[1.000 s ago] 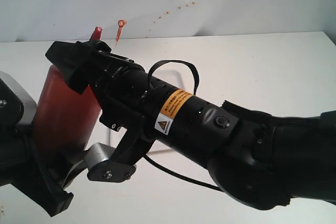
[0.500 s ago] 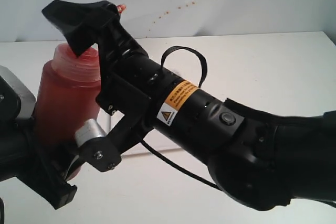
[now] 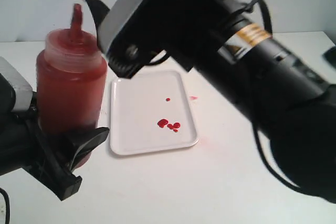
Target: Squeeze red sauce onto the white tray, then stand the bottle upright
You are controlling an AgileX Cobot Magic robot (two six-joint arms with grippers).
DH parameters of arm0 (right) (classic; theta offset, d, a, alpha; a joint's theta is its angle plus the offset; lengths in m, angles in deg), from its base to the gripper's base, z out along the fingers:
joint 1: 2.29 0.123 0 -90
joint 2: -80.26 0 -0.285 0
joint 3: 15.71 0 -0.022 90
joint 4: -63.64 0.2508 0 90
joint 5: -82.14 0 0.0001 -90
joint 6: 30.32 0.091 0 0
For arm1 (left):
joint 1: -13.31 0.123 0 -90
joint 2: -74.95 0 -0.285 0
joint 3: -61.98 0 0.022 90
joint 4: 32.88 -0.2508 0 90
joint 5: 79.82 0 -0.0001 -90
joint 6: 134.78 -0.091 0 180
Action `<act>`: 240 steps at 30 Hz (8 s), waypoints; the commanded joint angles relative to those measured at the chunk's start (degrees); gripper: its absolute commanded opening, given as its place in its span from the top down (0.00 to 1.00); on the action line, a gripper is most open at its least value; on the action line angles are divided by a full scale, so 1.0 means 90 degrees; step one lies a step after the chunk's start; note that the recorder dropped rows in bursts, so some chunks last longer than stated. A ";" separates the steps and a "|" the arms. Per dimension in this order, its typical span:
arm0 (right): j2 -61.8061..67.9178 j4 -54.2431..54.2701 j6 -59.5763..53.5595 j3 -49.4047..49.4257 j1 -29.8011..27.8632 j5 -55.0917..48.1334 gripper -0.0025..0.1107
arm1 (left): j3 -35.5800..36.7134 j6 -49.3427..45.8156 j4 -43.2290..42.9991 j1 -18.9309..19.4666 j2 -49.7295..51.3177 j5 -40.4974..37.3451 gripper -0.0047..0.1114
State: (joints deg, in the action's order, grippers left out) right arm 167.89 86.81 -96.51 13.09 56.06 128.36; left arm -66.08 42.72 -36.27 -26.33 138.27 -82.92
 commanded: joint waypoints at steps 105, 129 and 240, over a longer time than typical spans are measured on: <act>0.3605 -0.6351 1.0717 -0.0509 -0.1007 -0.0268 0.15 | 0.2028 0.0439 0.1712 -0.0030 0.5317 0.8117 0.96; 0.3618 -0.7677 1.0028 -0.0525 -0.1020 -0.0868 0.98 | 0.2054 0.0442 0.1693 -0.0030 0.5303 0.8117 0.06; -0.0159 0.0369 0.4404 -0.0627 -0.3988 -0.1924 0.97 | -0.3191 -0.6050 0.4764 -0.0030 0.0990 0.4858 0.96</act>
State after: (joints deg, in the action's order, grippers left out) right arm 166.50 90.11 -56.31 7.70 20.50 110.09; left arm -91.50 -11.79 6.33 -26.33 145.83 -31.42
